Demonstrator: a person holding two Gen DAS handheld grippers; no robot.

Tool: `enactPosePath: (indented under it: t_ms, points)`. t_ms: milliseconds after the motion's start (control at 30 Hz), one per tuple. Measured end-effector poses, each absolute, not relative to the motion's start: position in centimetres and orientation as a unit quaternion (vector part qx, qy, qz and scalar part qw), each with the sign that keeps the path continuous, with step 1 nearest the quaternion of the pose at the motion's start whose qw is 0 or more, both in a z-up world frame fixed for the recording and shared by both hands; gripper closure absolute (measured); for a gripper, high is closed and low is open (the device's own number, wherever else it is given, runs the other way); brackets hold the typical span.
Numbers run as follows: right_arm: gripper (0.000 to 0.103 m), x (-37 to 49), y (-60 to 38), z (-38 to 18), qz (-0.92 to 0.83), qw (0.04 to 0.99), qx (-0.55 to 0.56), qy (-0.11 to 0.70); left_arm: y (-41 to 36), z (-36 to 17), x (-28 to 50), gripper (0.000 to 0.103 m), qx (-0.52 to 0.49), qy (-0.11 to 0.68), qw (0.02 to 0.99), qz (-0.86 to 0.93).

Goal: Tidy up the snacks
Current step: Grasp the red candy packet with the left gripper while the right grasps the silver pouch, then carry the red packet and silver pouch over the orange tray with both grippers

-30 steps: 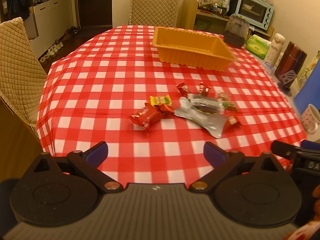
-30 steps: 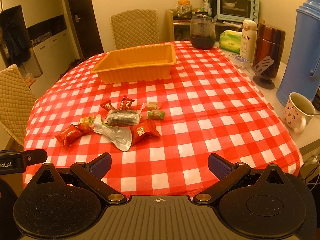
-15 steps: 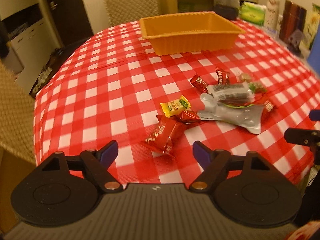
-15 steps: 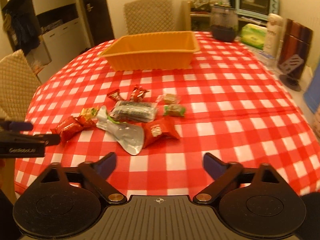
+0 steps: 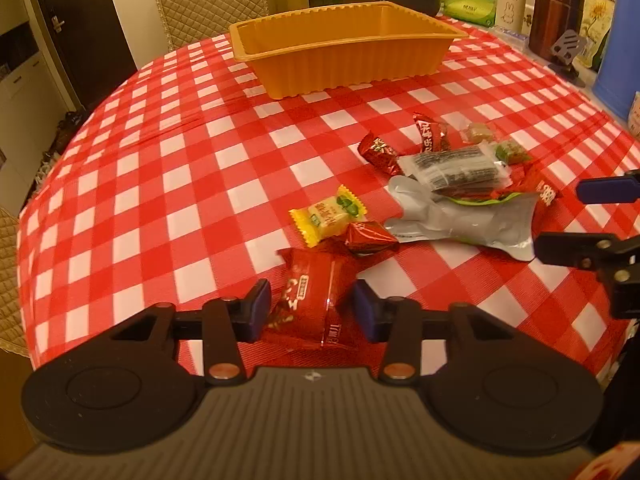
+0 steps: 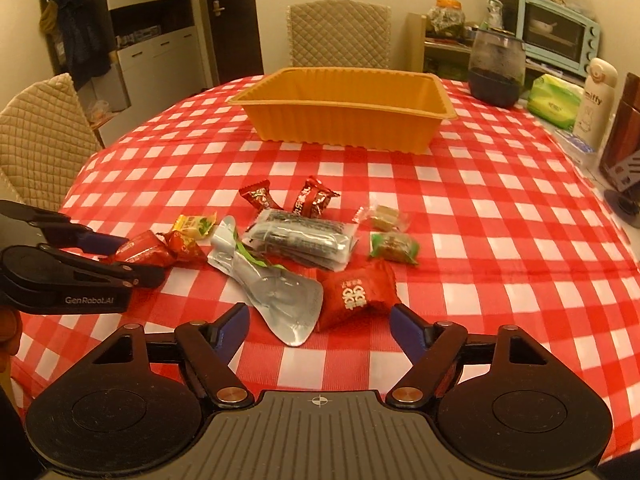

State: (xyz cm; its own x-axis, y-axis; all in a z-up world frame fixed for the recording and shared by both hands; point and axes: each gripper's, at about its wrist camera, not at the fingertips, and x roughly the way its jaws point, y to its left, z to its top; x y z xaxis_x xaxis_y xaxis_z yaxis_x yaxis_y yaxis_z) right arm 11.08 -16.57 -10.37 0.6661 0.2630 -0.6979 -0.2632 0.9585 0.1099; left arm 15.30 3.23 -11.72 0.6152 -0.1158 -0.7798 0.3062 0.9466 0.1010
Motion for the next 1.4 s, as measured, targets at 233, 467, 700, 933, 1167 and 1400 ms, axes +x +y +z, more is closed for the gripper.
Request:
enactPosePath:
  t_ms: [233, 467, 700, 933, 1167, 1400]
  points:
    - [0.026, 12.0, -15.2, -10.3, 0.183, 0.910, -0.027, 0.370, 3.6, -11.6, 14.8, 0.076, 0.085, 0.431, 0.892, -0.104]
    - [0.041, 14.2, -13.7, -10.6, 0.237, 0.898, -0.076, 0.363, 4.6, -11.1, 14.0, 0.076, 0.047, 0.427, 0.899, -0.084]
    - [0.057, 15.5, -11.9, -11.9, 0.270, 0.880, -0.126, 0.369, 5.0, -10.5, 13.7, 0.076, 0.027, 0.418, 0.905, -0.078]
    - [0.076, 15.5, -10.9, -12.6, 0.287, 0.868, -0.132, 0.383, 5.2, -10.5, 13.6, 0.076, 0.022, 0.417, 0.905, -0.077]
    - [0.079, 14.9, -10.5, -12.4, 0.285, 0.869, -0.140, 0.378, 5.1, -10.1, 13.4, 0.076, 0.018, 0.412, 0.908, -0.077]
    - [0.079, 13.6, -11.2, -10.7, 0.271, 0.889, -0.138, 0.343, 4.8, -8.6, 13.3, 0.076, 0.013, 0.399, 0.914, -0.078]
